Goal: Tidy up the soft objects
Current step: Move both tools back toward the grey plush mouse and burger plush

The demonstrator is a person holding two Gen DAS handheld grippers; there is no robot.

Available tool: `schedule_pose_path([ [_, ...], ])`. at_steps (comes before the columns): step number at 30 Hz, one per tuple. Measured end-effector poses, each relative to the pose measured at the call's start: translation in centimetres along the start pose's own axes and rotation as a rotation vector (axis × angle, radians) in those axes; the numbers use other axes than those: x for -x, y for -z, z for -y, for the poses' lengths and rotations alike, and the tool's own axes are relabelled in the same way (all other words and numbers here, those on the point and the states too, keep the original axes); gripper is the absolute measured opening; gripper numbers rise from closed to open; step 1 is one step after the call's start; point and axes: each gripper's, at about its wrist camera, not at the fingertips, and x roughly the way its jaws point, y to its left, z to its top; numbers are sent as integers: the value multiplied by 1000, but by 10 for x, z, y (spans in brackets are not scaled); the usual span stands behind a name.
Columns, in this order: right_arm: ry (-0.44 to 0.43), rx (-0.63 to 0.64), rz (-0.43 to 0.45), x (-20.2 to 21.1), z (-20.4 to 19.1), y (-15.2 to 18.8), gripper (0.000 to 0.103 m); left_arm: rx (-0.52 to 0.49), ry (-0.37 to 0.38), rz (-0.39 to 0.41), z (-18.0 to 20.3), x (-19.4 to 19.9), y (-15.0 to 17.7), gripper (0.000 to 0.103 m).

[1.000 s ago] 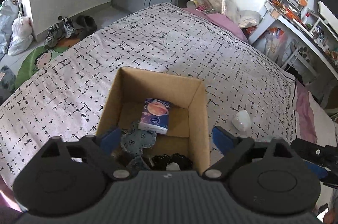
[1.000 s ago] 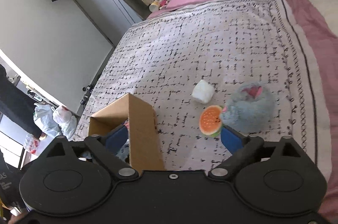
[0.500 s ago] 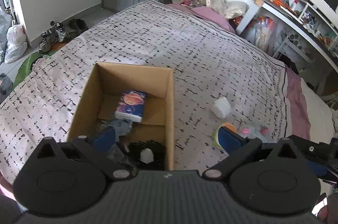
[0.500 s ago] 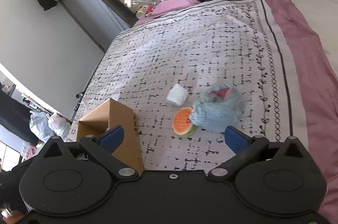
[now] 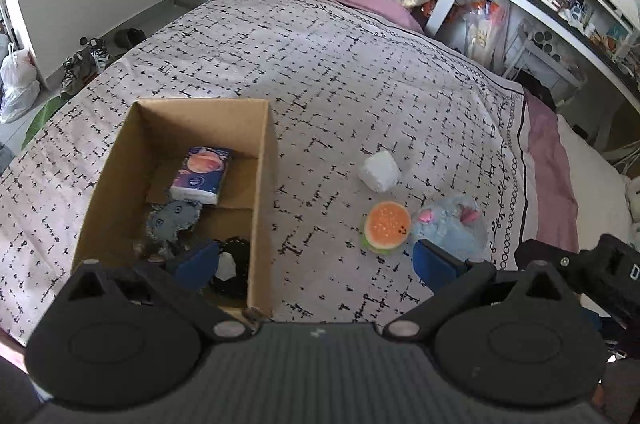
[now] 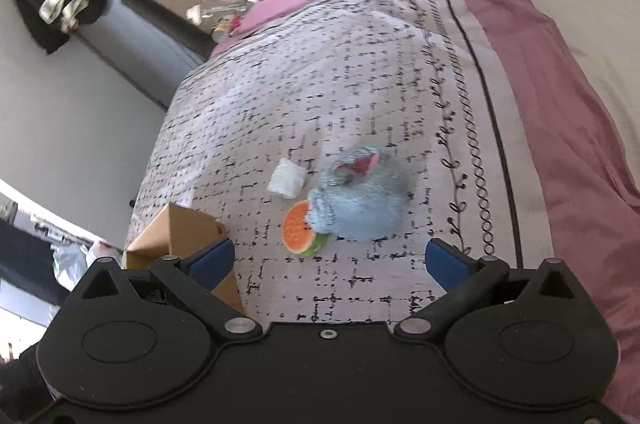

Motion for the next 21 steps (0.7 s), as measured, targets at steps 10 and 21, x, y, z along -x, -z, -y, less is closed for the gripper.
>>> schedule_pose_path([
  [10,20,-164,52,1,40,-9,102,-10,13,-20,30,-12,0,101],
  [21,-15,-321,31,-26,70,-18,89,8,78,-4,55,-40,-4,98],
])
